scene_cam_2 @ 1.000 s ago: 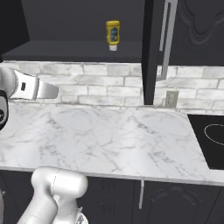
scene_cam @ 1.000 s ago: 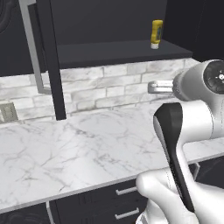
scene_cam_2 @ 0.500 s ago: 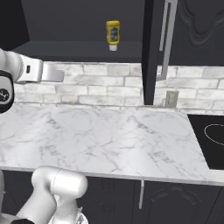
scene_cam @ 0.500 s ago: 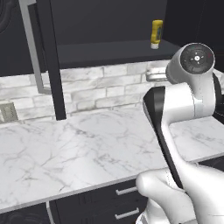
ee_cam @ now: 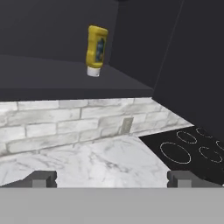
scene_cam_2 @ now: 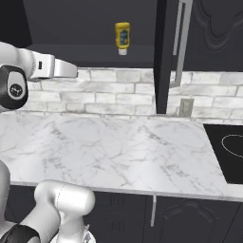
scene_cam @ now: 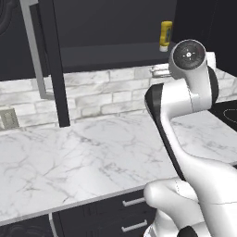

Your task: Move the shaker and mustard from the cabinet to the dining counter.

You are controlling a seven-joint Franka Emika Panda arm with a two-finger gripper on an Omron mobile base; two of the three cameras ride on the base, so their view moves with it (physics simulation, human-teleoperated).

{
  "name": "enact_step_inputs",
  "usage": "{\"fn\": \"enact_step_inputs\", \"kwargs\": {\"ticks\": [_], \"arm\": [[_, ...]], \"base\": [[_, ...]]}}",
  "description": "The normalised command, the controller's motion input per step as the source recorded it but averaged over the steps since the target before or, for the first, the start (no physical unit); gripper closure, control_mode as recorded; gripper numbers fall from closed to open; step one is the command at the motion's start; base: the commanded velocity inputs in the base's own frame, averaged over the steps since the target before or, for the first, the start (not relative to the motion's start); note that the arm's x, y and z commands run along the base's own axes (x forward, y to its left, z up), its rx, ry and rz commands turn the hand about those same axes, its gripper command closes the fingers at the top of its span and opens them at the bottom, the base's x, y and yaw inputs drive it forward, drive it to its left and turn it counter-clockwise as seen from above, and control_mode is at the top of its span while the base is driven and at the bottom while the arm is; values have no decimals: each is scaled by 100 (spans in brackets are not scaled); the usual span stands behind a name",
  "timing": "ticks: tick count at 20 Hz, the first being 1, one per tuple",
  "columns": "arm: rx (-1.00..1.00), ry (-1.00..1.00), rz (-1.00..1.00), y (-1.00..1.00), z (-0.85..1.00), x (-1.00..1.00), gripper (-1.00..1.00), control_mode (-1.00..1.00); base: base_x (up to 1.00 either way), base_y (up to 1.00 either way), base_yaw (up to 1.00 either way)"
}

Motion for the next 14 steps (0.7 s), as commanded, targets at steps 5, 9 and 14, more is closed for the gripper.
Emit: {"fn": "enact_step_inputs", "kwargs": {"ticks": [5, 9, 14], "arm": [[0, -8, -2, 0, 22, 26, -100, -100], [0, 0, -1, 0, 40, 23, -100, -100], [0, 7, -5, 0, 37, 35, -100, -100]], "base": [[0, 0, 0], [0, 0, 0], [0, 0, 0]]}}
